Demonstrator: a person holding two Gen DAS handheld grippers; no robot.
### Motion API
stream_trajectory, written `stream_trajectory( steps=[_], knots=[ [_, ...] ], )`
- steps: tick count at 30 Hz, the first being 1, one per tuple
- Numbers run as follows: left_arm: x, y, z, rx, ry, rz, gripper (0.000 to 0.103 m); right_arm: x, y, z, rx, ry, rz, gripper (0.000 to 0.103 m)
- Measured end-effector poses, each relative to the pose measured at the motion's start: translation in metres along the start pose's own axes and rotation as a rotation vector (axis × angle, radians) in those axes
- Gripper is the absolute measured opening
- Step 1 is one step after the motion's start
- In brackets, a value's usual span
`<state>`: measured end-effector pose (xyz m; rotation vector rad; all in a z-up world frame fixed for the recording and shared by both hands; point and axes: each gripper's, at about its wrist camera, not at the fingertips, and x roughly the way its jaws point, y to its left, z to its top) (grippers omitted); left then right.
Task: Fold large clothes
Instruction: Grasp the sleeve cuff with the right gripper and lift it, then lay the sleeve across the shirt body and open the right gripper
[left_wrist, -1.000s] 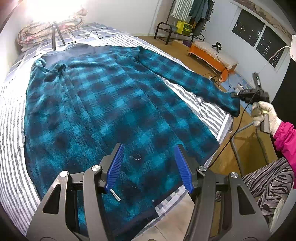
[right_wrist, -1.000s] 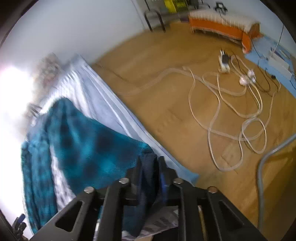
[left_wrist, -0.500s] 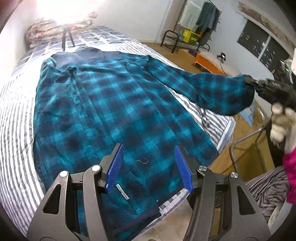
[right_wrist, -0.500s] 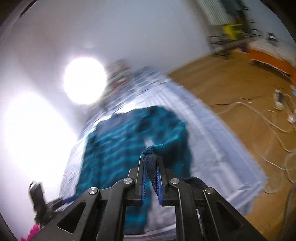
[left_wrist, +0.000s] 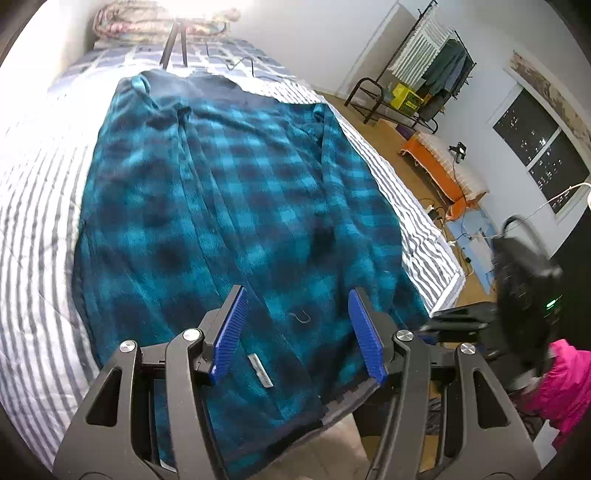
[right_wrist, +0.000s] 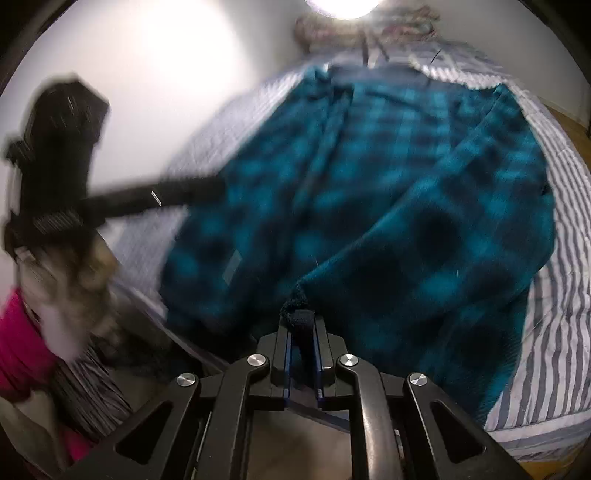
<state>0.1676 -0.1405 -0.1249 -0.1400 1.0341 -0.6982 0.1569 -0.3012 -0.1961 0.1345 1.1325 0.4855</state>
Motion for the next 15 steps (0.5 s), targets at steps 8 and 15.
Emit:
stream_trajectory(
  steps=[8,15],
  knots=[
    [0.038,-0.005,-0.009,-0.103,0.088,-0.116,0.059,-0.062,-0.030,0.016,0.012,-0.073,0.044,0.039],
    [0.083,-0.017,-0.016,-0.096,0.172,-0.107,0.058,-0.098,-0.113,0.066,0.226,-0.216,-0.064,0.040]
  ],
)
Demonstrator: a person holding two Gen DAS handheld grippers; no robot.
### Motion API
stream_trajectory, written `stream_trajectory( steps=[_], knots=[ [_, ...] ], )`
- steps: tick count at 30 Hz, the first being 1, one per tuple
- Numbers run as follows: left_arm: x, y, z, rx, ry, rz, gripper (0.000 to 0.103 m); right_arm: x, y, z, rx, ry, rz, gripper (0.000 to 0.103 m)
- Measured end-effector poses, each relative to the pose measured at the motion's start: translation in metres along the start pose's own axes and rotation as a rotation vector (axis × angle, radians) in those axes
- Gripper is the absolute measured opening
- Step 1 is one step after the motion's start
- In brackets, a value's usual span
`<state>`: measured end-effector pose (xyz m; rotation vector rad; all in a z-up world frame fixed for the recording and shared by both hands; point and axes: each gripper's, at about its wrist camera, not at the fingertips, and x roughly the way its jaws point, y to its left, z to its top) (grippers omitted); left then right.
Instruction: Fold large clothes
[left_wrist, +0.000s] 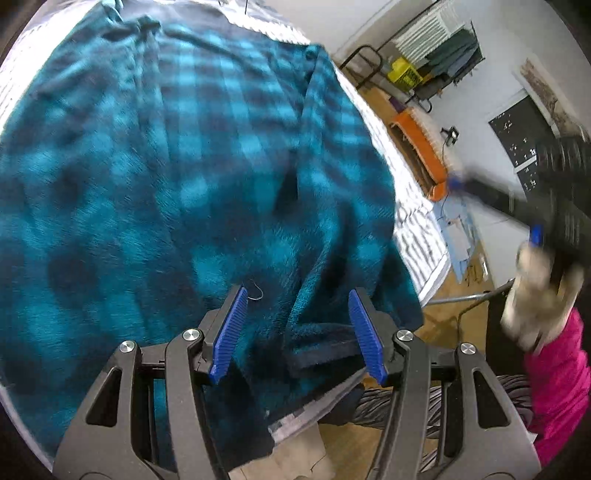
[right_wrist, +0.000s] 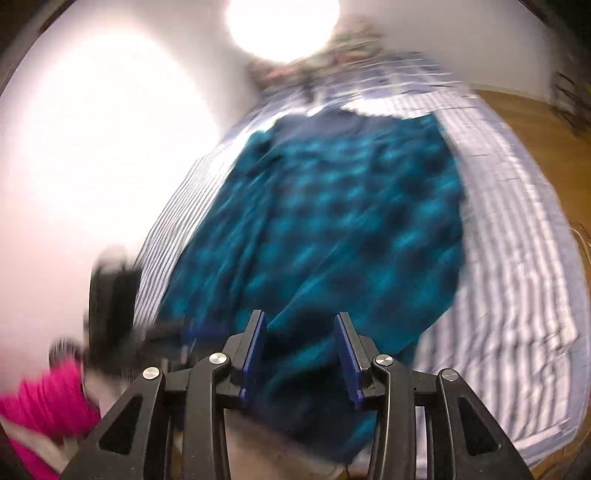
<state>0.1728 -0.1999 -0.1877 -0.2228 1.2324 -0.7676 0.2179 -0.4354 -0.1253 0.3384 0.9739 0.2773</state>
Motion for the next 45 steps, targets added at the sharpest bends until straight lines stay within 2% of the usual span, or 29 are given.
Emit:
stream_trajectory(
  steps=[1,2,3,5,8,17,23,24,26,28,29,31,36,39,42,45],
  knots=[
    [0.005,-0.001,-0.002,0.010,0.011,-0.003,0.058,0.001,-0.010,0.012,0.020,-0.012,-0.017,0.041],
    [0.009,-0.004,-0.003,0.022,0.019,-0.006,0.054,0.004,-0.021,0.025,0.034,-0.023,-0.037,0.043],
    [0.012,-0.007,-0.003,0.039,0.025,-0.010,0.035,0.005,-0.027,0.035,0.042,-0.031,-0.058,0.043],
    [0.020,-0.015,-0.006,0.088,0.053,-0.008,0.007,0.014,-0.044,0.062,0.070,-0.048,-0.100,0.043],
    [0.022,-0.024,-0.010,0.131,0.049,-0.025,0.002,0.028,-0.065,0.100,0.108,-0.054,-0.129,0.044],
    [0.003,-0.036,-0.012,0.135,0.005,-0.082,0.001,0.100,-0.101,0.199,0.156,-0.060,-0.302,0.046],
    [0.001,-0.030,-0.010,0.121,0.012,-0.096,0.001,0.145,-0.113,0.234,0.176,-0.041,-0.368,0.045],
    [0.002,-0.029,-0.010,0.119,0.015,-0.097,0.001,0.150,-0.113,0.236,0.170,-0.033,-0.384,0.043],
    [0.004,-0.025,-0.009,0.119,0.017,-0.094,0.001,0.164,-0.118,0.240,0.170,-0.001,-0.425,0.025],
    [0.005,-0.024,-0.008,0.120,0.018,-0.095,0.001,0.172,-0.125,0.240,0.185,0.023,-0.429,0.016],
    [0.006,-0.023,-0.007,0.119,0.019,-0.093,0.000,0.174,-0.126,0.240,0.184,0.024,-0.430,0.002],
    [0.006,-0.023,-0.007,0.118,0.020,-0.094,0.000,0.172,-0.124,0.239,0.173,0.010,-0.453,0.000],
    [0.000,-0.027,-0.010,0.115,0.011,-0.116,0.000,0.142,-0.094,0.247,0.116,-0.075,-0.433,0.000],
    [-0.002,-0.032,-0.016,0.123,0.011,-0.131,0.000,0.131,-0.056,0.258,0.013,-0.112,-0.443,0.000],
    [0.000,-0.032,-0.019,0.112,0.020,-0.143,0.000,0.142,-0.019,0.268,-0.086,-0.113,-0.427,0.000],
    [0.005,-0.029,-0.021,0.091,0.030,-0.144,0.000,0.176,0.014,0.273,-0.182,-0.075,-0.429,0.000]
  ],
)
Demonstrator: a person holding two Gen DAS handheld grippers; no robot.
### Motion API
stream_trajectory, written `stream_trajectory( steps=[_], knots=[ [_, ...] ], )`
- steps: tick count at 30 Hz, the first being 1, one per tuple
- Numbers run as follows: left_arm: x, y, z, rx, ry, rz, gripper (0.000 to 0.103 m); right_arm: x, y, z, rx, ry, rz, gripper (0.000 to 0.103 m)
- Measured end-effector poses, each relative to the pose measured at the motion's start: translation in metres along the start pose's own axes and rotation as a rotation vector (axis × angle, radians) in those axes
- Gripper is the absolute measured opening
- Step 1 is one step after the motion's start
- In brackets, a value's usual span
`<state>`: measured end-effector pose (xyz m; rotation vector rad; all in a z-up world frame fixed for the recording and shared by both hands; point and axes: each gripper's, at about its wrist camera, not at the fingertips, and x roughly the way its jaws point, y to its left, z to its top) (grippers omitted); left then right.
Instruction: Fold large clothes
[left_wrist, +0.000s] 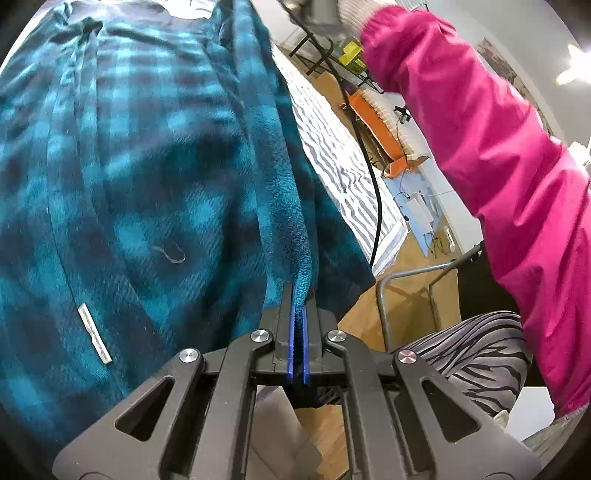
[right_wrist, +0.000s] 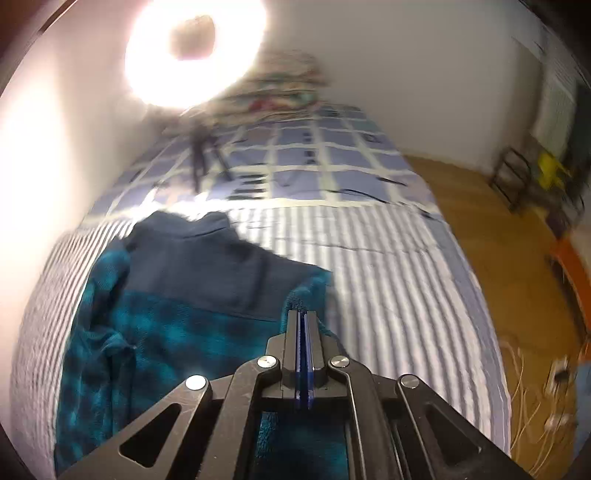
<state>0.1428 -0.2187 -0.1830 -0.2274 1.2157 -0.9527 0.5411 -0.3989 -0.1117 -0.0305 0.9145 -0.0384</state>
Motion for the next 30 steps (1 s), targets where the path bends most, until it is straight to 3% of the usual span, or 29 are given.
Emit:
stream_trajectory(
  steps=[5,9,12,14,18,21,26,28,30],
  knots=[
    [0.008,0.017,0.000,-0.049,0.014,0.025,0.000,0.061,0.060,-0.007,-0.131,0.064,0.003,0.000],
    [0.016,0.034,-0.001,-0.105,0.039,0.037,0.000,0.106,0.072,-0.025,-0.125,0.157,0.079,0.002],
    [0.019,0.033,-0.002,-0.090,0.043,0.047,0.000,0.103,0.069,-0.033,-0.121,0.152,0.078,0.017],
    [0.020,0.030,-0.002,-0.080,0.040,0.051,0.000,0.076,0.057,-0.030,-0.084,0.110,0.126,0.026],
    [0.018,0.029,-0.004,-0.085,0.036,0.052,0.000,0.000,0.018,-0.031,0.001,0.033,0.193,0.028],
    [0.015,0.033,-0.011,-0.086,0.036,0.061,0.000,-0.060,-0.009,-0.053,0.056,0.013,0.229,0.030],
    [0.005,0.039,-0.015,-0.101,0.037,0.058,0.005,-0.143,-0.041,-0.136,0.116,0.056,0.265,0.034],
    [-0.001,0.040,-0.016,-0.101,0.029,0.063,0.011,-0.155,-0.049,-0.174,0.153,0.115,0.288,0.034],
    [-0.005,0.042,-0.018,-0.108,0.023,0.050,0.026,-0.165,-0.052,-0.214,0.175,0.164,0.299,0.035]
  ],
)
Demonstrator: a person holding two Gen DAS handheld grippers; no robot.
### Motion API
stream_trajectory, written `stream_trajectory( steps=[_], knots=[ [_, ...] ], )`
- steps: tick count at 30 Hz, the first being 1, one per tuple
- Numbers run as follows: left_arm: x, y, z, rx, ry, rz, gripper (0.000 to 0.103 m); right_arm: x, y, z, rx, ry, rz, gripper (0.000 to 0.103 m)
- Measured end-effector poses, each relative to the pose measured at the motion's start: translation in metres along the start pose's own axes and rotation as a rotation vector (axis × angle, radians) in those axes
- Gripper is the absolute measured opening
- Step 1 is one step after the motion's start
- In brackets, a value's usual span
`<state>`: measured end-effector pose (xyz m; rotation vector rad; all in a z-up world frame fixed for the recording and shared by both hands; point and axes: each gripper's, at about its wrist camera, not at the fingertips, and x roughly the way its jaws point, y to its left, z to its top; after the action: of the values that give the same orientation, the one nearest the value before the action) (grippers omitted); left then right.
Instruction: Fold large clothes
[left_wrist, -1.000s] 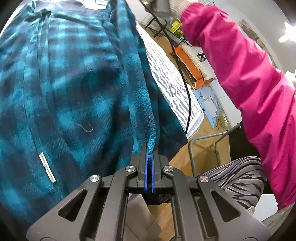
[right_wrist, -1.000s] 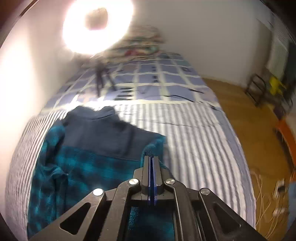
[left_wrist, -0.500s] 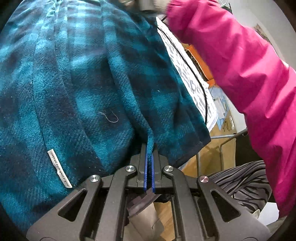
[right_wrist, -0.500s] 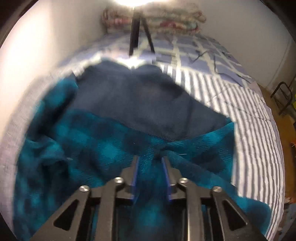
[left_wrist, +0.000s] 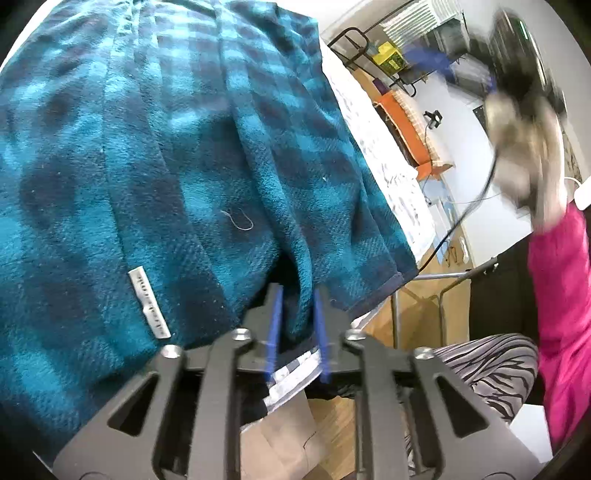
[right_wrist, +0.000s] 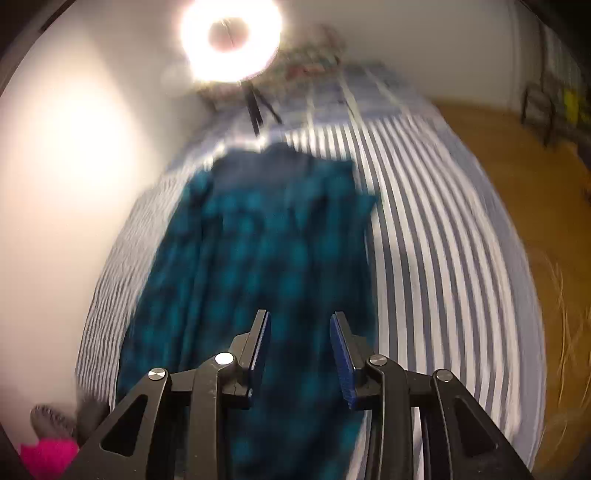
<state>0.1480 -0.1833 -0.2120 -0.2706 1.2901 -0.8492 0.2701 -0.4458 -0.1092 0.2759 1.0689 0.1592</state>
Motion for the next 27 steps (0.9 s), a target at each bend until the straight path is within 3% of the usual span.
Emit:
stream_trajectory(
  steps=[5,13,15,16,17,21,25,27],
  knots=[
    [-0.004,0.012,0.003,-0.050,0.003,-0.032,0.027,0.024,-0.013,-0.092,0.101,0.154,0.114,0.044],
    [0.004,0.011,0.005,-0.058,0.001,-0.036,0.024,0.063,-0.007,-0.140,0.120,0.283,0.239,0.045],
    [0.006,0.010,0.005,-0.068,0.005,-0.039,0.005,0.069,-0.004,-0.142,0.110,0.295,0.257,0.031],
    [0.007,0.010,0.007,-0.074,0.008,-0.048,0.005,0.069,-0.003,-0.143,0.109,0.295,0.287,0.013],
    [0.008,0.008,0.007,-0.074,0.004,-0.049,0.004,0.065,-0.002,-0.142,0.098,0.279,0.276,0.005],
    [0.004,-0.008,0.003,-0.058,-0.025,-0.053,0.001,0.040,-0.003,-0.139,0.049,0.215,0.214,0.001],
    [0.001,-0.030,-0.001,-0.050,-0.040,-0.105,0.001,0.003,-0.028,-0.142,0.104,0.143,0.217,0.001],
    [0.006,-0.042,-0.004,-0.003,-0.034,-0.087,0.001,-0.001,-0.037,-0.149,0.117,0.137,0.194,0.001]
  ],
)
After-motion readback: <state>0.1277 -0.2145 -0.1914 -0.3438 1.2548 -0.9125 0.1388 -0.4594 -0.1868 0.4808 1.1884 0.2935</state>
